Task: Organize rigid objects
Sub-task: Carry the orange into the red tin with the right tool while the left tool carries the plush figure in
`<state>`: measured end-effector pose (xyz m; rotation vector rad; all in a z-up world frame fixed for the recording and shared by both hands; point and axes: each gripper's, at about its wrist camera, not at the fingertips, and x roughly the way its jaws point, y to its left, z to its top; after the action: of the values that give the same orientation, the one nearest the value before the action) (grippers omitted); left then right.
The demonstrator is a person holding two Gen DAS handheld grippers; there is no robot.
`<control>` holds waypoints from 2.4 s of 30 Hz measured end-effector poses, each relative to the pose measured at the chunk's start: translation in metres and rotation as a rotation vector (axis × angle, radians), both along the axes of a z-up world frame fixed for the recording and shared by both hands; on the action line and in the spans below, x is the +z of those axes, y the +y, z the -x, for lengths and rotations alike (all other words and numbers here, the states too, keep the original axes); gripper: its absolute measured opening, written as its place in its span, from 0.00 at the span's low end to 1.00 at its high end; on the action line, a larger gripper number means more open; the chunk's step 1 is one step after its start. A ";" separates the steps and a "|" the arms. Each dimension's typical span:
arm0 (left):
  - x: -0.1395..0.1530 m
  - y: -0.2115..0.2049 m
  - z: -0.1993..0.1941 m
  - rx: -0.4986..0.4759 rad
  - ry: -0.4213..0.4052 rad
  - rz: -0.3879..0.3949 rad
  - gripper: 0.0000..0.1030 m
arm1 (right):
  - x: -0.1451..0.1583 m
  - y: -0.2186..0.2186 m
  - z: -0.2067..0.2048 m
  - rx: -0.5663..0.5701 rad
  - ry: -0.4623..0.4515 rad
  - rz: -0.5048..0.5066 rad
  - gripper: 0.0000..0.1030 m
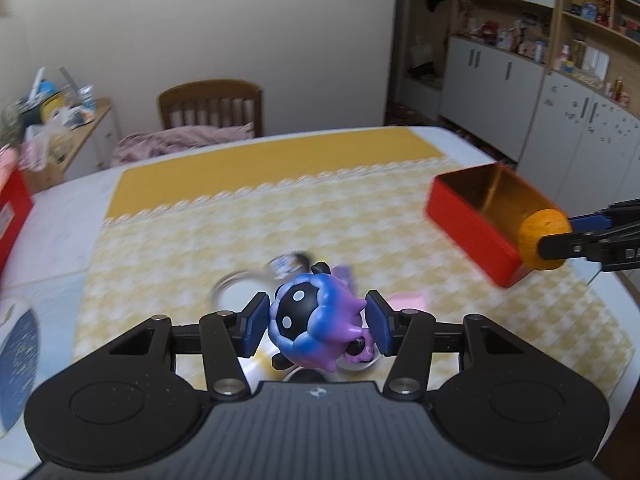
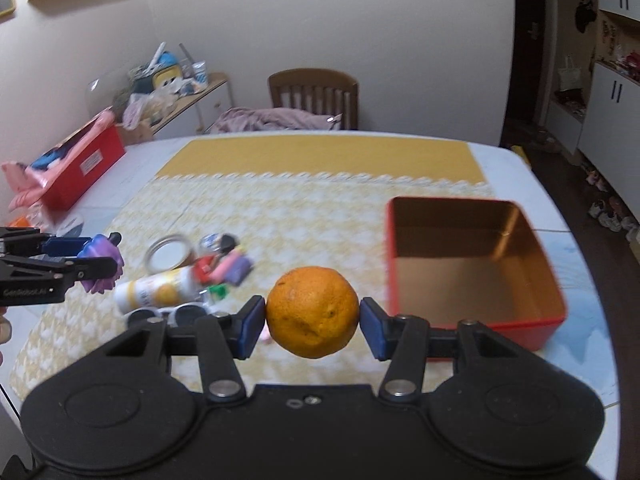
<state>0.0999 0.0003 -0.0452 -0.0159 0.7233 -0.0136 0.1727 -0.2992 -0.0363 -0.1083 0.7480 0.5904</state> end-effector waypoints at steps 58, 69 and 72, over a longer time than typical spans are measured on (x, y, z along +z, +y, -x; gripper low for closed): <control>-0.081 -0.214 -0.288 -0.086 0.277 0.051 0.51 | -0.076 -0.089 -0.181 0.170 -0.036 0.241 0.50; -0.064 -0.217 -0.274 -0.089 0.220 0.038 0.56 | -0.069 -0.098 -0.180 0.115 -0.003 0.172 0.56; -0.057 -0.217 -0.266 -0.088 0.198 0.030 0.56 | -0.064 -0.102 -0.176 0.093 -0.003 0.150 0.59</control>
<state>0.3657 -0.2164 -0.1018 -0.0143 0.9214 -0.1088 0.3485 -0.4015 -0.1003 -0.2833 0.7868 0.6221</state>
